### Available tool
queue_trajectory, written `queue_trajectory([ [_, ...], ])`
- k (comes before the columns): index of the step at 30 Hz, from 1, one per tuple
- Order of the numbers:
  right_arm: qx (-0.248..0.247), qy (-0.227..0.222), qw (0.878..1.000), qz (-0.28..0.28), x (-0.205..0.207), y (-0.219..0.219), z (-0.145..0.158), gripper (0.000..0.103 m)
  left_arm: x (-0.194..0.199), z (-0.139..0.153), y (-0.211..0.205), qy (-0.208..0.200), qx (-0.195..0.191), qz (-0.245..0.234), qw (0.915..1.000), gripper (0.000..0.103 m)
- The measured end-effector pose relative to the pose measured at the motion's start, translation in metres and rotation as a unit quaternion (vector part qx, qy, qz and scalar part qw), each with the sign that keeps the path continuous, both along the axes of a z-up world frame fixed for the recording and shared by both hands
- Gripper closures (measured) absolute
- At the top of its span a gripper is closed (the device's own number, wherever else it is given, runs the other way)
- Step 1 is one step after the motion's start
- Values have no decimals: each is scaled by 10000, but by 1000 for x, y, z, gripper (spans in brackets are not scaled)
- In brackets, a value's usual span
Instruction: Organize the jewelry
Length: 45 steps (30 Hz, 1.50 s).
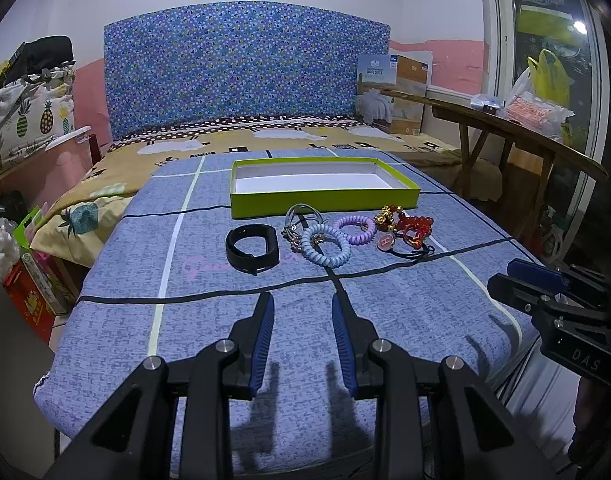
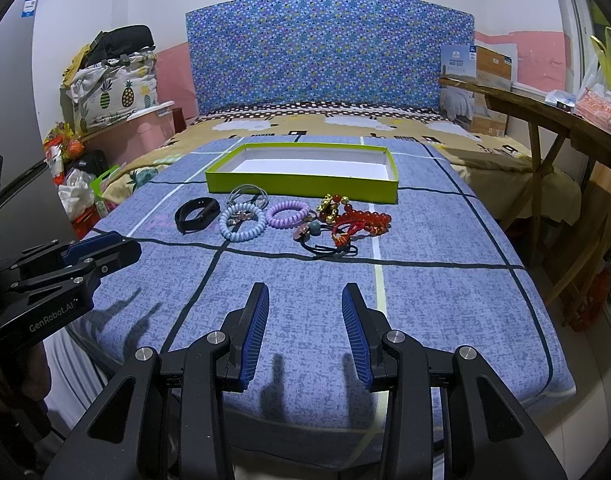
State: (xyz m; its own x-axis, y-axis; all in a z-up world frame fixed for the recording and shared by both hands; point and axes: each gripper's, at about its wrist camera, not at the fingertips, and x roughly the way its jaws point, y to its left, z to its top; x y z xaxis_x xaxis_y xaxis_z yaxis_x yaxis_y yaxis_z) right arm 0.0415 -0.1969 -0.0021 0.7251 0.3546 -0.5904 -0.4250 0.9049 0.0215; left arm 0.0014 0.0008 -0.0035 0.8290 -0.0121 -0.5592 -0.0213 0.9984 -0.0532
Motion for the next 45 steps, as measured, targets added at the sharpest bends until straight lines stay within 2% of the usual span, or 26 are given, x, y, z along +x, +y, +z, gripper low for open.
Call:
queue_trajectory([
  [16,-6,-10,10000,-36,15,-4,-2,64,19,-4,8,115,-54,150,9998,72],
  [23,-9,40,10000,-37,52,-10,-2,64,45,-4,28,237,-118,401,9988,72],
  [29,28,362,9992,137,90,-15,-2,64,72,-7,45,443,-101,590,9972,72],
  [34,-66,553,9981,254,119,-12,-5,60,95,-11,56,643,-47,756,9951,72],
  [45,-478,944,9931,513,175,-12,-19,60,126,-28,65,1145,-86,789,9903,72],
])
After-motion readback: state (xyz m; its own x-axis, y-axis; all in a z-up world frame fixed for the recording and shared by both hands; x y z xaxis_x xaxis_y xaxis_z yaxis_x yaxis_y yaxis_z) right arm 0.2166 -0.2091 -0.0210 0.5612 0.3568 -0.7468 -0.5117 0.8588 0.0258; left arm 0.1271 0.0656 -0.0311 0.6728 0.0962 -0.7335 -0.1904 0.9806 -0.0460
